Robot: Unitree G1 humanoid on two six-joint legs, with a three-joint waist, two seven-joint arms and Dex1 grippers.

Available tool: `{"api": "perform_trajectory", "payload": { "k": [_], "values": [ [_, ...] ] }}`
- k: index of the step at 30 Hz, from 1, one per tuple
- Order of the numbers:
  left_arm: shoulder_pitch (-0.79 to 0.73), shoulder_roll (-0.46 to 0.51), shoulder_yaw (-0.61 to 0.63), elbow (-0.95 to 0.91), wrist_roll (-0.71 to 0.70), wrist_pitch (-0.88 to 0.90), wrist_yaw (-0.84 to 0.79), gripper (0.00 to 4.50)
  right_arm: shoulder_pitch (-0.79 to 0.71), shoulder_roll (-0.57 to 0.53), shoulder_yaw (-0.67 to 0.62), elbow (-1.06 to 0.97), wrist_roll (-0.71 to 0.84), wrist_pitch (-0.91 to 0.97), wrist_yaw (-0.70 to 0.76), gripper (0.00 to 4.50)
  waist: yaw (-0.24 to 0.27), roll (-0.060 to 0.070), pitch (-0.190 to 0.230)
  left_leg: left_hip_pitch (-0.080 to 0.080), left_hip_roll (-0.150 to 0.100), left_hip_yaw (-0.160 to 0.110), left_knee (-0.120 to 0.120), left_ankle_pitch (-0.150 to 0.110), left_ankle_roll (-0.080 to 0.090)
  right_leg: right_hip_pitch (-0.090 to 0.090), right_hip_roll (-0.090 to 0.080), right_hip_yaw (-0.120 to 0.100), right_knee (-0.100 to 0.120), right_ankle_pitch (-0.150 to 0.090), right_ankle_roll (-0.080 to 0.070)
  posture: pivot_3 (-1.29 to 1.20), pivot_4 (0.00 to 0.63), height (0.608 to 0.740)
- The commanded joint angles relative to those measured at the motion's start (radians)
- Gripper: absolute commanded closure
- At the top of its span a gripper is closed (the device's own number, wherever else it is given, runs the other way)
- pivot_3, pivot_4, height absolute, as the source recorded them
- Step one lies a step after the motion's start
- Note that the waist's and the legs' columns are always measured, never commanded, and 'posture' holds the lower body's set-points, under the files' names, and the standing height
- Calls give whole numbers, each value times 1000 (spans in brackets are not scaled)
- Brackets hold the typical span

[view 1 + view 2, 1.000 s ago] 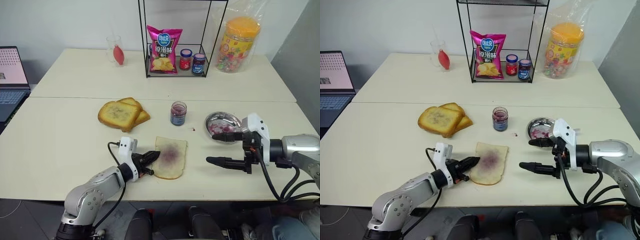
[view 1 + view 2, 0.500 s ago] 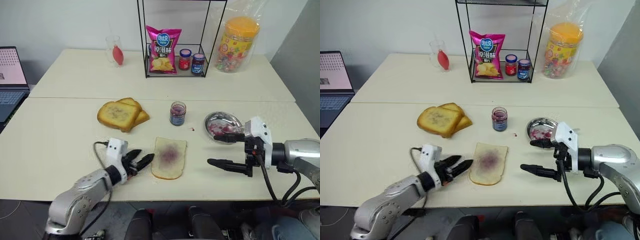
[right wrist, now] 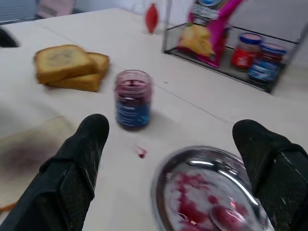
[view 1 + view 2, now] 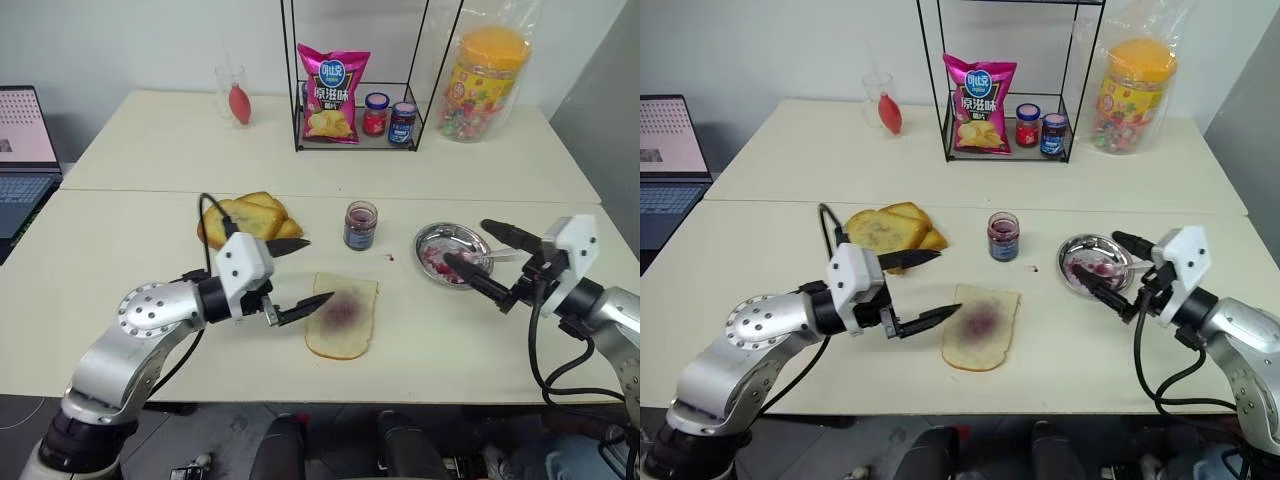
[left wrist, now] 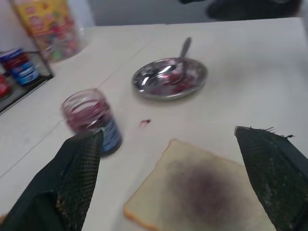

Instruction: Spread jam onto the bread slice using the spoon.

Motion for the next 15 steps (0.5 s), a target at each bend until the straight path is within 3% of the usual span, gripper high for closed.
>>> {"api": "perform_trajectory", "payload": {
  "k": [1, 5, 15],
  "values": [
    [-102, -44, -27, -3, -95, 74, -57, 45, -43, 147, -67, 72, -33, -49, -247, 0, -6, 3, -1, 1, 0, 1, 0, 0, 0, 0, 0, 1, 1, 0, 0, 0, 150, 740],
    [-156, -65, -97, 24, -28, 59, -95, 45, -105, 264, -117, 223, 0, -59, -377, 0, -24, 7, 0, 3, -1, 3, 0, 0, 0, 0, 0, 4, 4, 0, 0, 0, 150, 740],
    [-136, -94, -156, 0, 45, 40, -107, 45, -250, 278, -162, 509, 123, -39, -361, 0, -26, 9, 0, 3, 0, 3, 0, 1, 1, 0, 0, 4, 5, 0, -1, 0, 150, 740]
  ]
}}
